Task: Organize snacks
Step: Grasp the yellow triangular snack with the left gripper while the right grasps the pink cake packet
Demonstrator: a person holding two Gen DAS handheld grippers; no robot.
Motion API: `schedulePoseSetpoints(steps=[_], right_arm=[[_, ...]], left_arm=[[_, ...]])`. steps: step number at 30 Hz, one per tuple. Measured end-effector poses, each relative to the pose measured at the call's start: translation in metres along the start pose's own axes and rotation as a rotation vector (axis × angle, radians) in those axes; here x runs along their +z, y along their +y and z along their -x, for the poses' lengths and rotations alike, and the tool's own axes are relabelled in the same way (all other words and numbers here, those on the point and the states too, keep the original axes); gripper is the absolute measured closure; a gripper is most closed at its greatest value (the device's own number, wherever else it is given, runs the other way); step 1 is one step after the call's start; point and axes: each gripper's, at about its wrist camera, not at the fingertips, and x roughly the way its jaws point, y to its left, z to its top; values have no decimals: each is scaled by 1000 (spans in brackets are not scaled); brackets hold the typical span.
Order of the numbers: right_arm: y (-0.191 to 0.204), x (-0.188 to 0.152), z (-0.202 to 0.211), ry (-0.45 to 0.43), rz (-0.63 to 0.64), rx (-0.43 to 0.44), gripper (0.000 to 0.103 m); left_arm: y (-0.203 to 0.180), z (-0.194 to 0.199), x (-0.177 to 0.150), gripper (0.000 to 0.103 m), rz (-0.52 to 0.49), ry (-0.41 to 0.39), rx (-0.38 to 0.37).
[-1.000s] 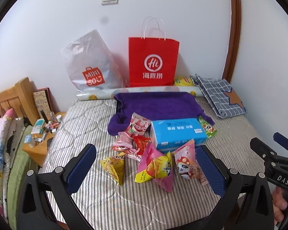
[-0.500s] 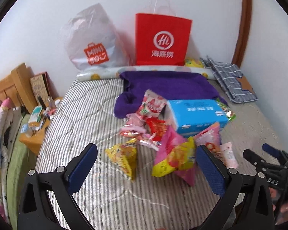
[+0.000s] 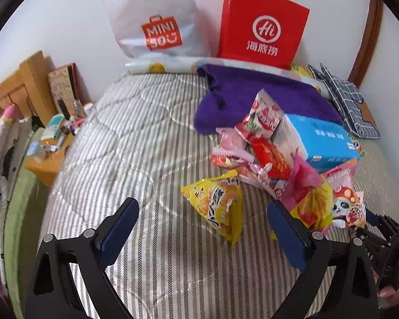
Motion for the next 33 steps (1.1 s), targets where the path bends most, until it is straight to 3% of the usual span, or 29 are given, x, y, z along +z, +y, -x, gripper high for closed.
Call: schedulePoseSetpoints(steps=[6, 11, 14, 16, 18, 24, 33], right_arm=[[2, 2, 12, -36, 40, -57, 69], [-15, 3, 15, -32, -3, -62, 69], [-28, 3, 15, -30, -58, -60, 69], [-36, 4, 13, -19, -79, -65, 69], [-40, 6, 11, -6, -96, -69, 69], [-49, 9, 11, -13, -141, -41, 69], [-54, 22, 18, -46, -151, -14, 69]], left_arm=[[-2, -17, -1, 10, -37, 20, -30], [-6, -34, -1, 10, -50, 53, -48], [-9, -49, 0, 11, -59, 79, -20], [-10, -59, 0, 17, -58, 99, 1], [-9, -66, -1, 37, -55, 118, 5], [-9, -62, -1, 50, -70, 87, -4], [-6, -41, 4, 52, -28, 76, -123]])
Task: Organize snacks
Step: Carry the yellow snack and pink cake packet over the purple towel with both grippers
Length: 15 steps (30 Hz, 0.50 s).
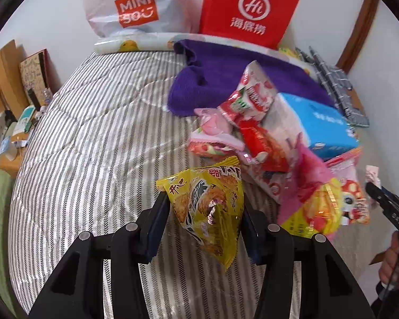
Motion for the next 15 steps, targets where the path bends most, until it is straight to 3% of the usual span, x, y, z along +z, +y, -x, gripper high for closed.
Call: schedulePoseSetpoints(steps=[10, 15], right_arm=[[5, 17, 5, -29, 18, 12, 69], [4, 36, 9, -68, 6, 37, 69]], left_arm=[[-30, 26, 11, 53, -82, -65, -22], [-46, 31, 27, 54, -106, -85, -70]])
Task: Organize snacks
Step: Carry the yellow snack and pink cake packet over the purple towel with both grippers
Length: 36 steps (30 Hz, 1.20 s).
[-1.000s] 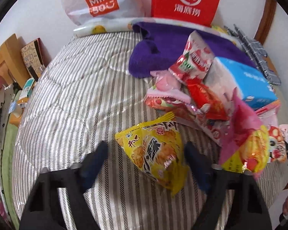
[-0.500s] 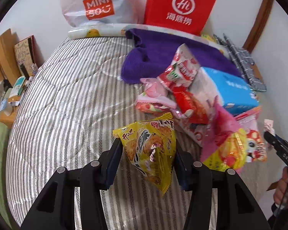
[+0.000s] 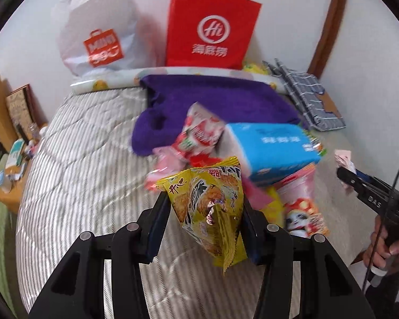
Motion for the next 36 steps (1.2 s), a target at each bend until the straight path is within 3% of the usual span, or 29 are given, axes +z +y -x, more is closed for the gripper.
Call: schedulePoseSetpoints(steps=[8, 15, 29, 36], right_arm=[[-4, 42, -13, -18, 1, -7, 69], [-1, 80, -25, -45, 15, 2, 69], [5, 155, -61, -81, 38, 4, 69], [3, 174, -89, -70, 31, 2, 69]], left_arm=[[-33, -7, 31, 54, -76, -19, -42], [-48, -19, 69, 54, -80, -31, -71], [-34, -56, 150, 54, -40, -39, -50], [-24, -84, 176, 54, -53, -20, -36]])
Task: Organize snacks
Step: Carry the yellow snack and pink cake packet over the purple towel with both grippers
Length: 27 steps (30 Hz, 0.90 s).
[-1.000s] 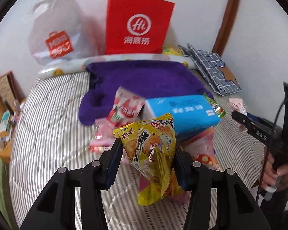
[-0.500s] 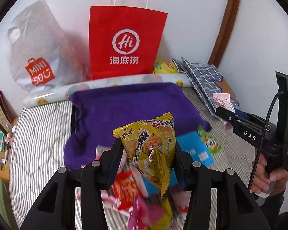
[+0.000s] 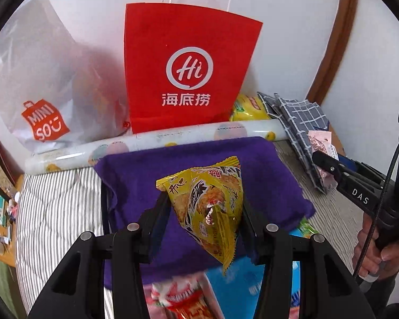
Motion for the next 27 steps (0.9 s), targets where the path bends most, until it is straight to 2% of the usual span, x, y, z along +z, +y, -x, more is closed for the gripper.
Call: schedulePoseSetpoints(steps=[11, 16, 18, 23, 27], right_arm=[[0, 15, -62, 80, 10, -3, 69], [1, 3, -82, 128, 30, -22, 69], [2, -1, -88, 144, 36, -29, 69], [5, -7, -101, 194, 47, -25, 69], [6, -8, -105, 207, 55, -41, 69]], left_arm=[[23, -57, 32, 54, -17, 25, 9], [39, -82, 24, 54, 25, 52, 7], [41, -93, 19, 54, -2, 98, 21], [46, -97, 16, 54, 7, 126, -5], [40, -107, 13, 54, -20, 167, 16]])
